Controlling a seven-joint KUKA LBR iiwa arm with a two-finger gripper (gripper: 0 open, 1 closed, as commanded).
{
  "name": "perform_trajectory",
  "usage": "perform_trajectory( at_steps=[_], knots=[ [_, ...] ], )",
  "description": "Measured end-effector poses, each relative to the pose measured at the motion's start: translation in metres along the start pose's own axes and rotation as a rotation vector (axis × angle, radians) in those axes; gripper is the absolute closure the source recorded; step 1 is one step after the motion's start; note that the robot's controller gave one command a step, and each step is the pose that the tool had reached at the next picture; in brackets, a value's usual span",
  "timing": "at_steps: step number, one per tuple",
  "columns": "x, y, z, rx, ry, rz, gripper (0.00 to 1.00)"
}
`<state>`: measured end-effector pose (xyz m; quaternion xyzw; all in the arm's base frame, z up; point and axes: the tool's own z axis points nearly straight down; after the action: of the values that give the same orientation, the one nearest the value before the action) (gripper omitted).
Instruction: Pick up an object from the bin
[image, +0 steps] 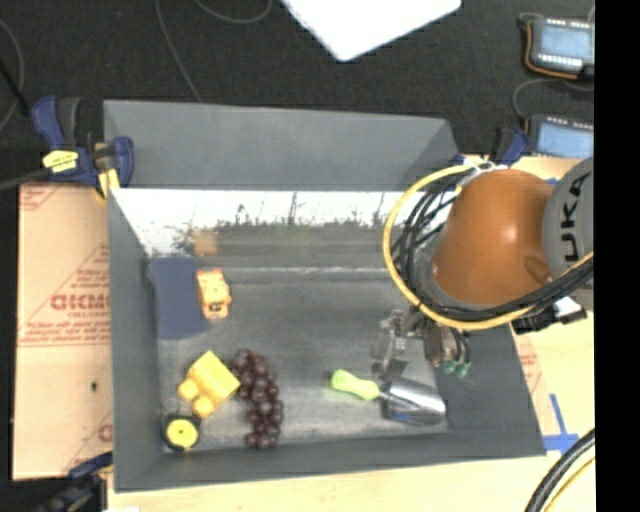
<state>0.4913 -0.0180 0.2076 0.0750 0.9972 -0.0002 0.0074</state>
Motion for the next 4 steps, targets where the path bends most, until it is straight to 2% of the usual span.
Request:
perform_trajectory(
  at_steps=[1, 2, 3, 4],
  knots=[
    [0.000, 0.000, 0.000, 0.000, 0.001, 0.000, 0.00],
    [0.000, 0.000, 0.000, 0.000, 0.001, 0.001, 0.00],
    [0.000, -0.019, 0.037, -0.001, -0.011, -0.017, 0.00],
    [-0.016, -0.031, 0.096, 0.001, -0.005, -0.119, 0.00]
  ],
)
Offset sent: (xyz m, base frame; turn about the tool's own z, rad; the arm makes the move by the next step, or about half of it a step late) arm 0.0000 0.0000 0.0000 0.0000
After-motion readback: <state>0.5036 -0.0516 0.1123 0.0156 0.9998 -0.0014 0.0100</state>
